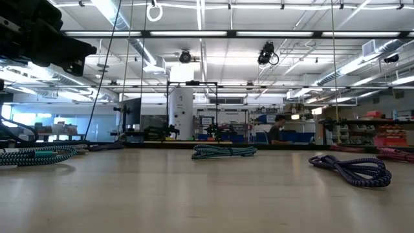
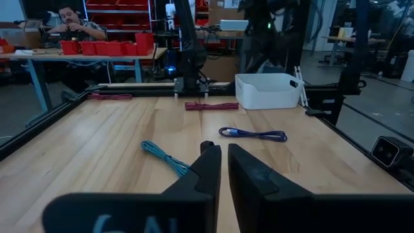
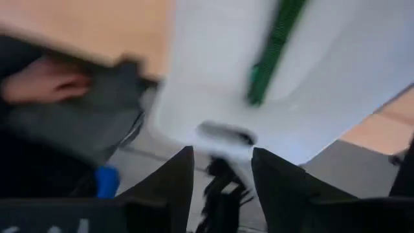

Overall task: Pick and place USB-C Cables
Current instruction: Put the bottom pink charger cable into the white bin

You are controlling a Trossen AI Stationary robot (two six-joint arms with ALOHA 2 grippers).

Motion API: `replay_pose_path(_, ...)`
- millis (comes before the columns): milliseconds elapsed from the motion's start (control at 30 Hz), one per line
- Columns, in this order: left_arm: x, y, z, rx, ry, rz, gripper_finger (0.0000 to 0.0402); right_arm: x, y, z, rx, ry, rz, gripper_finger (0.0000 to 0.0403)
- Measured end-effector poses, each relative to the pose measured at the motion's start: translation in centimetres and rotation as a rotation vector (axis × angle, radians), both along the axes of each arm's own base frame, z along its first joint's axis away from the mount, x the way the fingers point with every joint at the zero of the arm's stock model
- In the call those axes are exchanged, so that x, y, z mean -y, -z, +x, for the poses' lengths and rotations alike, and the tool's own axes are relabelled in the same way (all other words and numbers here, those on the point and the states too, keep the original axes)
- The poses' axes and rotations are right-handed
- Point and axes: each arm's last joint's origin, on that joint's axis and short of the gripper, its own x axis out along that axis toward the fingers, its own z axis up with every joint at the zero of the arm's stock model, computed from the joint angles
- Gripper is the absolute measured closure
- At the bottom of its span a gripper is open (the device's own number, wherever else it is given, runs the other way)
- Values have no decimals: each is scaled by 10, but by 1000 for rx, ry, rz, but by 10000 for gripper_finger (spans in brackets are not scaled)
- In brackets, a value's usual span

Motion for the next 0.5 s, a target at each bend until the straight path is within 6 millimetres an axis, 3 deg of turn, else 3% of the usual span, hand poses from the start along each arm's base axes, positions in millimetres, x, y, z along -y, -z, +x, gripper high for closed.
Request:
replay_pose_path(167,0,0,0,0,0,0,366,19,-23,8,193,124,-24,254)
replay_pose_path(367,0,0,0,0,0,0,371,65,-38,24,603,190,-379,261)
replay_pose_path(500,0,0,0,0,0,0,367,106,-39,31,585,128,-586,262)
